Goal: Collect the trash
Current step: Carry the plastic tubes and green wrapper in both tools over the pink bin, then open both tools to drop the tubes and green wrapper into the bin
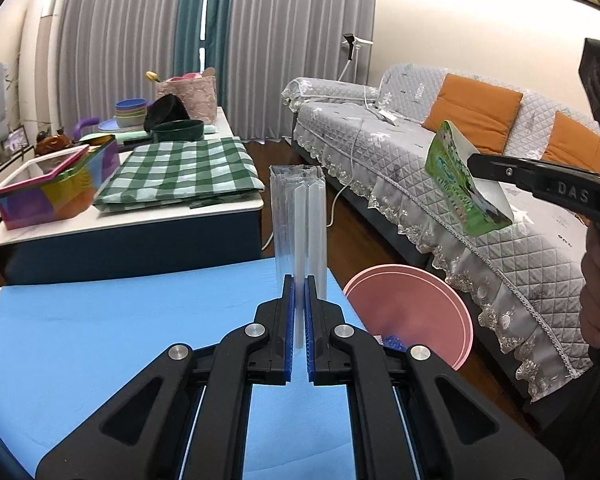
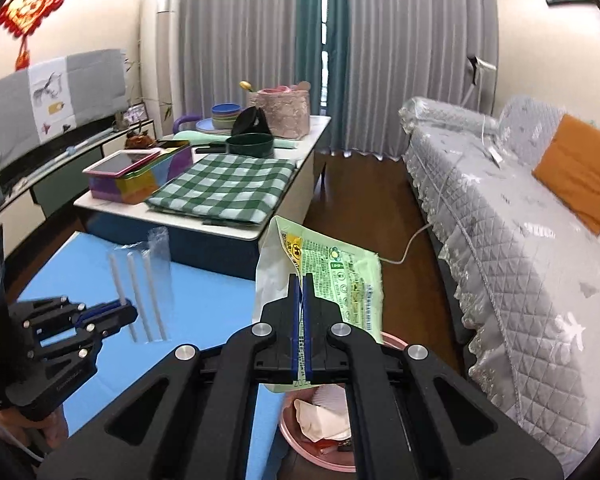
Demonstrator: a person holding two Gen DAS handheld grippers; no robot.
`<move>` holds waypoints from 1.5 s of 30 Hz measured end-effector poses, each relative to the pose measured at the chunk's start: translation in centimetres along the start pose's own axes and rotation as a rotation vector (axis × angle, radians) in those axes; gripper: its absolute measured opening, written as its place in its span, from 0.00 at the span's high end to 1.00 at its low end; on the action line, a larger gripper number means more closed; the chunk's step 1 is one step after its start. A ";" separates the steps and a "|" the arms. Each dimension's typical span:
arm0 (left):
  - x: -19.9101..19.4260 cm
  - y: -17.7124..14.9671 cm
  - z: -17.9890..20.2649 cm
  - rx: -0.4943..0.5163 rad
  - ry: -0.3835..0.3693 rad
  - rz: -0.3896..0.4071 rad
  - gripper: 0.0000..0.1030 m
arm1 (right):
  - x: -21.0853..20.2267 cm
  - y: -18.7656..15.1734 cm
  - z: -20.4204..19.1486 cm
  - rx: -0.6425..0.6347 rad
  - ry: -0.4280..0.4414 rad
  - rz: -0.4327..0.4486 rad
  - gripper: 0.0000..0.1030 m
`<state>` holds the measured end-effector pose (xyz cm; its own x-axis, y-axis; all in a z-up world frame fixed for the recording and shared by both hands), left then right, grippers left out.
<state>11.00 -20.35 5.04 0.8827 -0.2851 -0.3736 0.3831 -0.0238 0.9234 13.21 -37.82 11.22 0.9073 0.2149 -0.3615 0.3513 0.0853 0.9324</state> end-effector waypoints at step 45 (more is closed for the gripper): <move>13.0 -4.6 10.4 0.059 -0.202 -0.186 0.79 | 3.1 -6.1 8.6 0.095 -0.172 -0.168 0.62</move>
<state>17.87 -33.96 -3.14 0.7241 -0.4558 -0.5176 0.5117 -0.1482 0.8463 15.85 -46.09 4.48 0.8575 0.0365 -0.5132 0.5132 0.0126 0.8582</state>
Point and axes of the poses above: each gripper's, at about its wrist camera, not at the fingertips, and x roughly the way its jaws point, z to its right, y to its top, the point moved 3 cm from there along x, roughly the way its jaws point, and after that the axes turned 11 degrees about z, right-handed, at the moved point
